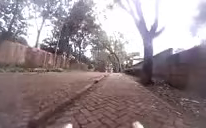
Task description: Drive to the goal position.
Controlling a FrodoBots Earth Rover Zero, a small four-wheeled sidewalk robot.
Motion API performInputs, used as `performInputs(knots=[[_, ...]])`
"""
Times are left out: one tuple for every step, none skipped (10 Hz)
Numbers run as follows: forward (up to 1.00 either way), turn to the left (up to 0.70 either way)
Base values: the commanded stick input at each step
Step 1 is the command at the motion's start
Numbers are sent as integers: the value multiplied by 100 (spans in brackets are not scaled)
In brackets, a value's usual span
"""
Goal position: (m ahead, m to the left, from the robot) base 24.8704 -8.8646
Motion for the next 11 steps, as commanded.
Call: performInputs(knots=[[70, 2], [70, -3], [70, -21], [70, -35], [70, -35], [70, -35], [70, 0], [70, 0], [70, 0], [70, 0], [70, -35]])
